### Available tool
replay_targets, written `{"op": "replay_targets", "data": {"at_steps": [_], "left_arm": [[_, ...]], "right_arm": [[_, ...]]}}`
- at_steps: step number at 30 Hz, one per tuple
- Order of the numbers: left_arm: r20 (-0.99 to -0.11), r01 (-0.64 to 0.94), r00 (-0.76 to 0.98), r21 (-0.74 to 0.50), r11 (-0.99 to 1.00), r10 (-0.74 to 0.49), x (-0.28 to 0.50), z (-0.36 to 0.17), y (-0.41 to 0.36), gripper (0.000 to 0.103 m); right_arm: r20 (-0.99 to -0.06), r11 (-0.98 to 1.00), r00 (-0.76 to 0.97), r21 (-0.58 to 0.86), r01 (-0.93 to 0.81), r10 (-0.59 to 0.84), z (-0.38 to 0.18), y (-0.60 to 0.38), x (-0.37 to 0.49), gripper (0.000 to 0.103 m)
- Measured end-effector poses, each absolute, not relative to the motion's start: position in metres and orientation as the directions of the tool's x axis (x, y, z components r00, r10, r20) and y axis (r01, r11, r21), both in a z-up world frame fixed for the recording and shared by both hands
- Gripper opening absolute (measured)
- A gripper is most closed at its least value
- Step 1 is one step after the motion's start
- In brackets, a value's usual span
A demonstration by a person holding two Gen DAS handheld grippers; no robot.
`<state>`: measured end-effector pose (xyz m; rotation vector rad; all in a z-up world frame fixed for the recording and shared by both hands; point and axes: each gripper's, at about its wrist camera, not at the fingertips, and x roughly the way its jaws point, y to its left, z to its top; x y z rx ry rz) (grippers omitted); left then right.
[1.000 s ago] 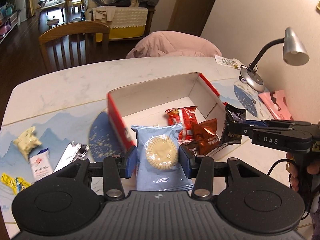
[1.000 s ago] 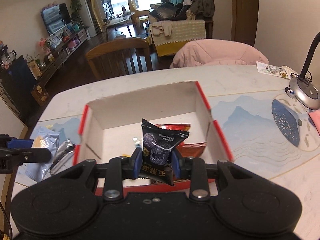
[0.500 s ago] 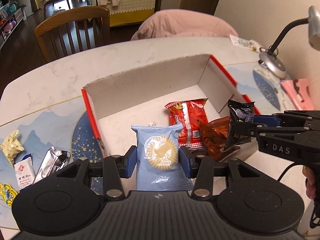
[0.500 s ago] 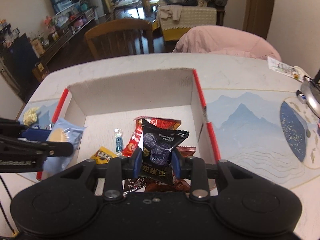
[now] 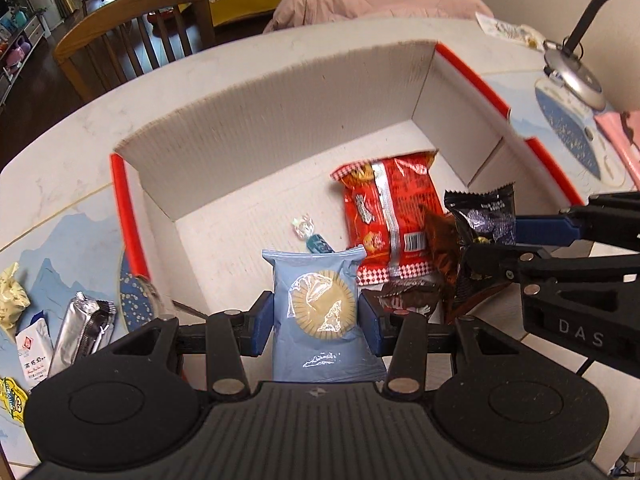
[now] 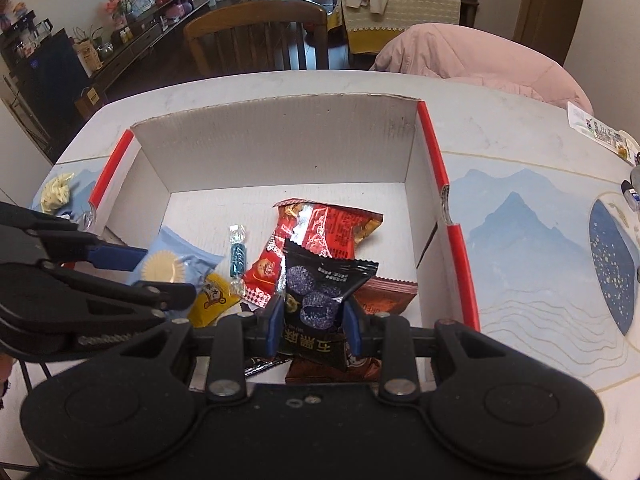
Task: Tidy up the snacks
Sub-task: 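Open both tools to release the packets into the shoebox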
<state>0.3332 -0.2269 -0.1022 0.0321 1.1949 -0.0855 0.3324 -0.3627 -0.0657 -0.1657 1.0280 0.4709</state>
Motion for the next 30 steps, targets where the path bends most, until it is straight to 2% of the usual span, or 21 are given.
{"op": "replay_targets", "data": {"at_steps": [14,30], "left_arm": [[-0.943,0.088,0.332,0.0,0.996,-0.029,0.331,-0.121,-0.229,0.045],[-0.902,0.079,0.412,-0.108,0.991,-0.131,0.307,-0.084,-0.21,0.049]], "right_arm": [[-0.86,0.894,0.424,0.08,-0.44,0.286,-0.07,-0.36,0.336,0.031],[-0.838,0.91,0.449,0.124,-0.396,0.31,-0.048,-0.367,0.323,0.032]]}}
